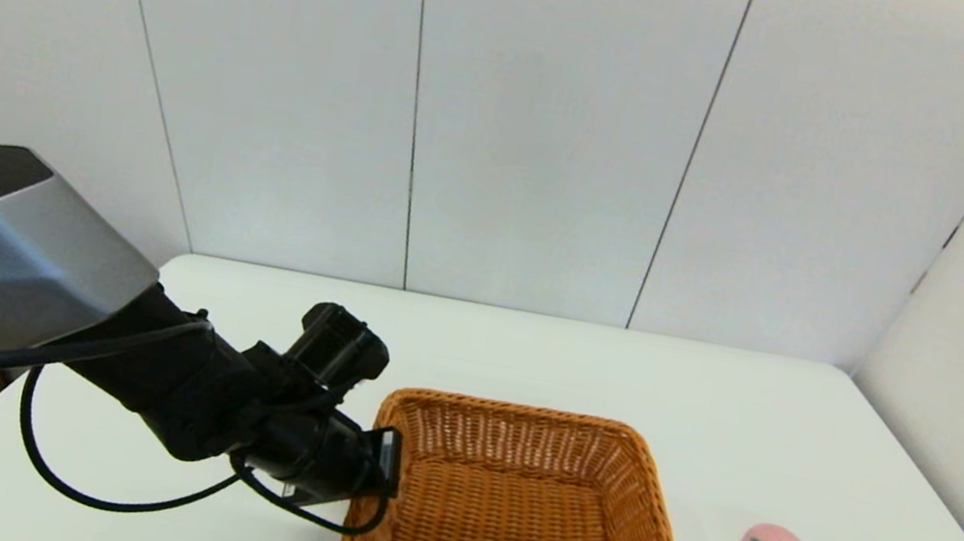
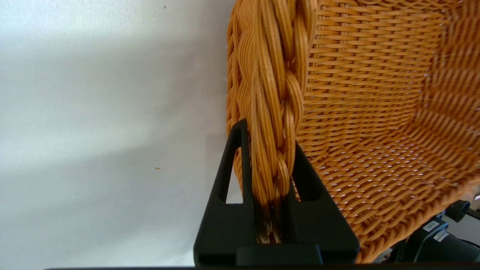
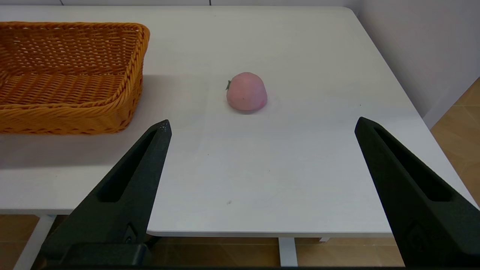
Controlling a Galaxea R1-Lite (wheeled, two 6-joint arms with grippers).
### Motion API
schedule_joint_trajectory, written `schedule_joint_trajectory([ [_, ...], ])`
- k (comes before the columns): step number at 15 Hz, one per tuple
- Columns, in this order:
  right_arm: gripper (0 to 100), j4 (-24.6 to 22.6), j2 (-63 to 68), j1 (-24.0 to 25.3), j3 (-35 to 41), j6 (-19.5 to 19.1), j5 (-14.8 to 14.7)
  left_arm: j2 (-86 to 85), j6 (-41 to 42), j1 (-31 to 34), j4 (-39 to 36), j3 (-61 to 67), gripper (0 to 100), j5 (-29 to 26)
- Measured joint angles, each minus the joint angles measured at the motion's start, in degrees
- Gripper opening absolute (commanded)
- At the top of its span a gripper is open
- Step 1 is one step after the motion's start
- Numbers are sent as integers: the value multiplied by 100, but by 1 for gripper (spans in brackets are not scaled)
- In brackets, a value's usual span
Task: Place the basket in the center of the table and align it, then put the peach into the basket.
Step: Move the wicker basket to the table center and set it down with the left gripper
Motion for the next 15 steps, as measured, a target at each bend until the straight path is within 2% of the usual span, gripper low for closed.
schedule_joint_trajectory([
  [15, 100, 0, 0, 0, 0, 2, -1, 77, -168, -20, 9, 6, 0, 56],
])
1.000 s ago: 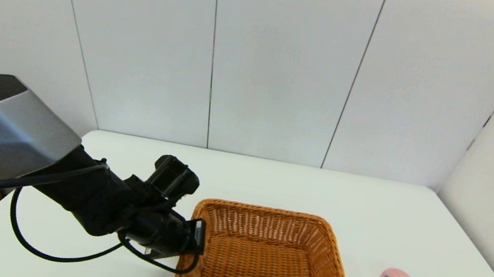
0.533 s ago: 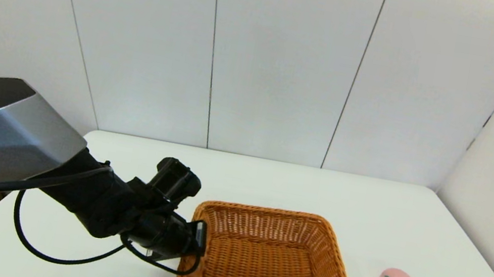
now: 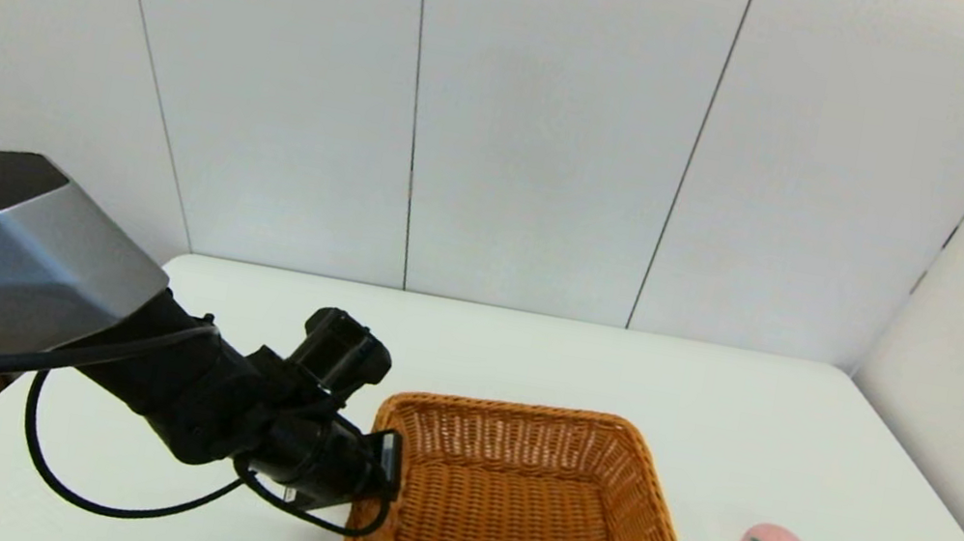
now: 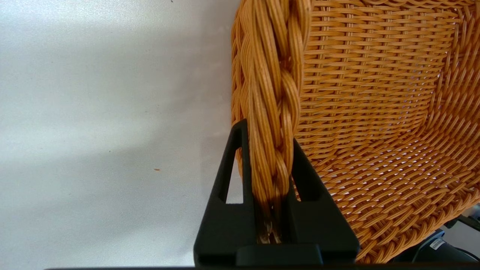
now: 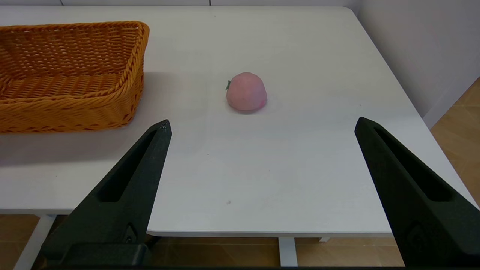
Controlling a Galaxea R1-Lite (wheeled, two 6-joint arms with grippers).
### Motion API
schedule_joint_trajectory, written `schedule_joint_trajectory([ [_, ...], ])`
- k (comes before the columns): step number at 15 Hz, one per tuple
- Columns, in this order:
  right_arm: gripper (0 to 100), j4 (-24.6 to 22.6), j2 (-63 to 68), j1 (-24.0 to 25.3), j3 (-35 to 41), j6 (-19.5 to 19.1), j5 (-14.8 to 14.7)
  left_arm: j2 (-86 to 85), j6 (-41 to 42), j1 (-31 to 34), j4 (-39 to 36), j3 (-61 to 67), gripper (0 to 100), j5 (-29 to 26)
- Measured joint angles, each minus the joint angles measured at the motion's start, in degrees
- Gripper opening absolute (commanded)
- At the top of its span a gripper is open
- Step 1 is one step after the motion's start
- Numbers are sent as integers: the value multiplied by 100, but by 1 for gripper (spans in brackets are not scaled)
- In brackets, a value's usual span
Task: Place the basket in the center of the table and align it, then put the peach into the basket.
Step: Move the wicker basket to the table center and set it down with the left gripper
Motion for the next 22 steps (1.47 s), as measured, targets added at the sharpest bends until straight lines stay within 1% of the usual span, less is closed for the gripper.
schedule_joint_trajectory([
  [10, 100, 2, 0, 0, 0, -2, 1, -79, 62, -6, 11, 33, 0, -34],
  [11, 100, 0, 0, 0, 0, -2, 1, -82, 83, -6, 12, 35, 100, -34],
  [18, 100, -2, 0, 0, 0, -2, 1, -107, 223, 9, -5, 93, 100, -26],
  [22, 100, -2, 0, 0, 0, -2, 0, -444, 361, 247, -9, 93, 100, -20],
])
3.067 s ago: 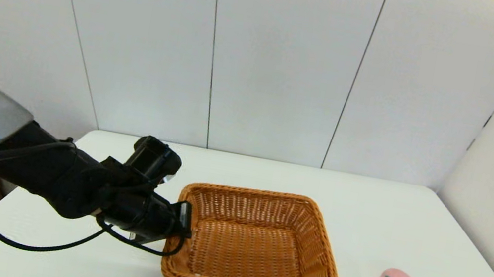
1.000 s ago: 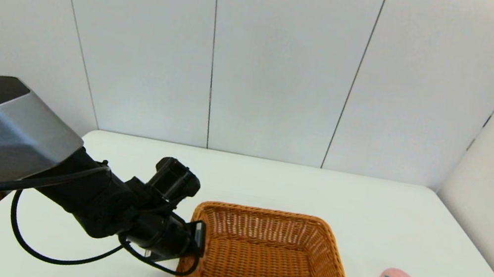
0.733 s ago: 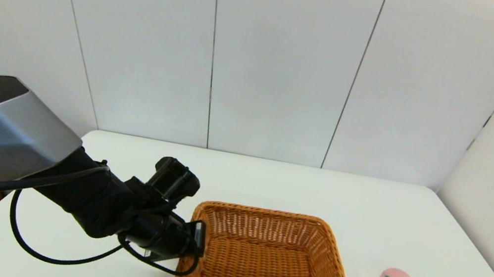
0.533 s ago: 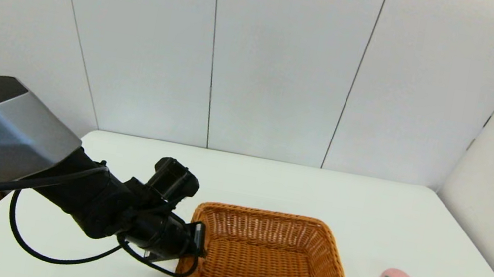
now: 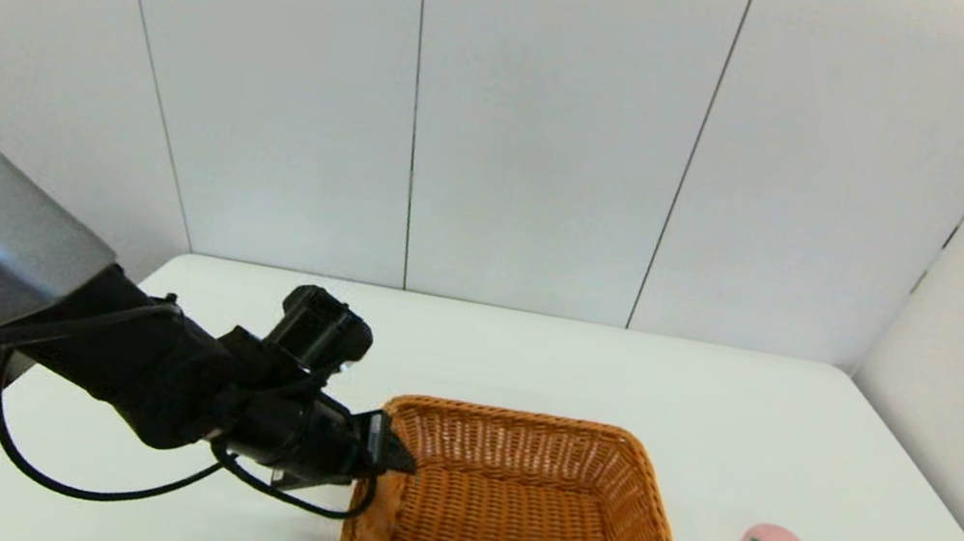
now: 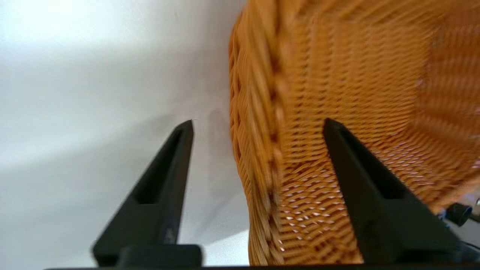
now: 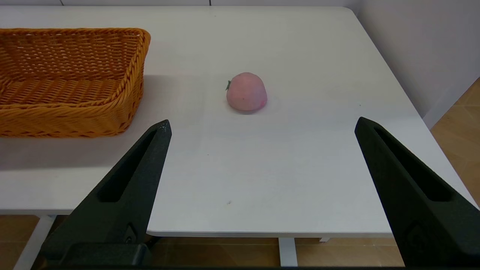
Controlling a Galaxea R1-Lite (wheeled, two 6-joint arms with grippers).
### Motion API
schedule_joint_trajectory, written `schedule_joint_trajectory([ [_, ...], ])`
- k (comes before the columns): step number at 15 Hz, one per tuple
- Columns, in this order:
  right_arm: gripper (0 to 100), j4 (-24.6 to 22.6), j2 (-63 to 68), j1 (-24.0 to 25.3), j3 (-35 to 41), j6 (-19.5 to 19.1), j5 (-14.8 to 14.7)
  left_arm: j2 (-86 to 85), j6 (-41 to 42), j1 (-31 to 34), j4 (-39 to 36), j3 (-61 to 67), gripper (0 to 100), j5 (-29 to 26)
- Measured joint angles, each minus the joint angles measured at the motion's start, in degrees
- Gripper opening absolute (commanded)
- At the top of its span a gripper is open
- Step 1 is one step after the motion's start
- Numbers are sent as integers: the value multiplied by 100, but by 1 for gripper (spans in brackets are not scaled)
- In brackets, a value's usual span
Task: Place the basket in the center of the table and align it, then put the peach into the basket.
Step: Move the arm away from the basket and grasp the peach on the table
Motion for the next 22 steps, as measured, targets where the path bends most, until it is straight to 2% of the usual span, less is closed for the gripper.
schedule_joint_trajectory([
  [4, 100, 0, 0, 0, 0, 0, 1, -1265, 562, 507, 249, -7, 100, 0],
  [9, 100, -2, 0, 0, 0, 0, 1, -3522, 1117, 786, 1150, 23, 100, 135],
  [12, 100, -2, 0, 0, 0, 0, 0, -5021, 1546, 824, 1592, 117, 100, 733],
  [14, 100, 0, 0, 0, 0, 0, 1, -5942, 1869, 847, 2033, 191, 100, 1409],
  [16, 100, -2, 0, 0, 0, 0, 1, -6649, 2158, 1191, 2439, 336, 100, 2032],
  [18, 100, -2, 0, 0, 0, 0, 0, -7327, 2387, 1696, 2553, 729, 100, 2267],
  [22, 100, -2, 0, 0, 0, -5, 0, -8663, 2784, 2321, 2328, 1916, 100, 2353],
])
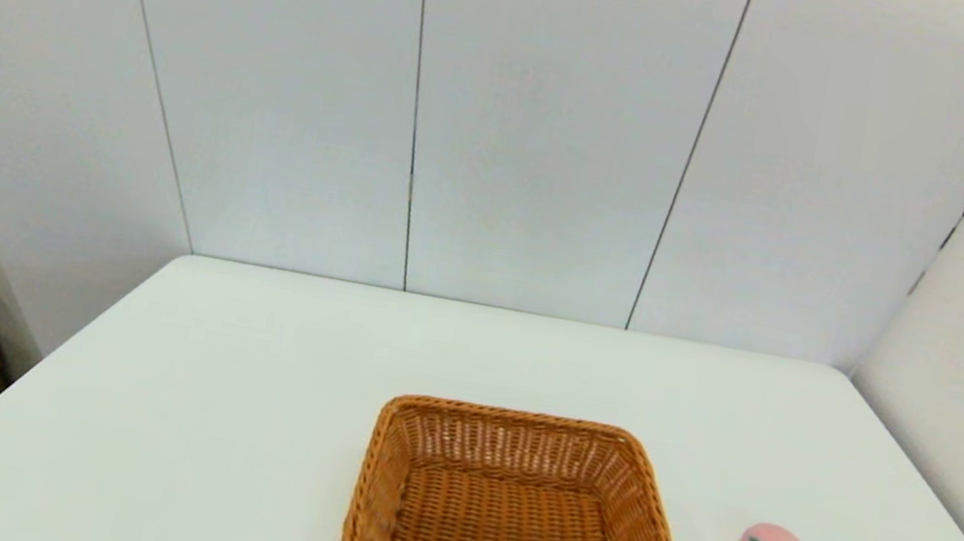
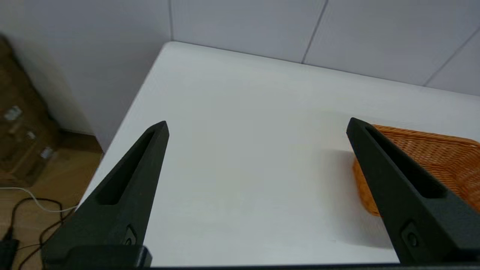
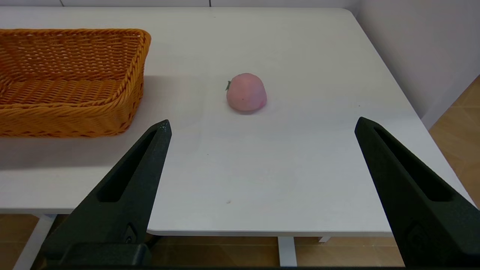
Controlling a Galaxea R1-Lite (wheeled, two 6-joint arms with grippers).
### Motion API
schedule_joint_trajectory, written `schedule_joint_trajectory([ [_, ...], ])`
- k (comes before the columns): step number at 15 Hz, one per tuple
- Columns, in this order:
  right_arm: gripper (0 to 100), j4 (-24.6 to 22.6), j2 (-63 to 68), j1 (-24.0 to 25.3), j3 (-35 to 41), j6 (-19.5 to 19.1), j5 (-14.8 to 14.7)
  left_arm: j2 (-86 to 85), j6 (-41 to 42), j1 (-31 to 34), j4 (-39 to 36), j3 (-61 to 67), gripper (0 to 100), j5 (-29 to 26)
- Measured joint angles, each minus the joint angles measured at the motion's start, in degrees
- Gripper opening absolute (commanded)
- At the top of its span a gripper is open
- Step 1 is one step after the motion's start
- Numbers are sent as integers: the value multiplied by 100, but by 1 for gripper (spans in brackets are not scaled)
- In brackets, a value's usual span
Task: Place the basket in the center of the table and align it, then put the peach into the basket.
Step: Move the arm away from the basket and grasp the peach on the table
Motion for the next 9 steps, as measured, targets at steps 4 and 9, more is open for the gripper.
schedule_joint_trajectory([
  [4, 100, 0, 0, 0, 0, 5, 0, -1120, 148, 430, -154, 1012, 100, 11],
  [9, 100, 0, 0, 0, 0, 5, 0, -2283, 675, 703, -182, 2039, 100, -6],
])
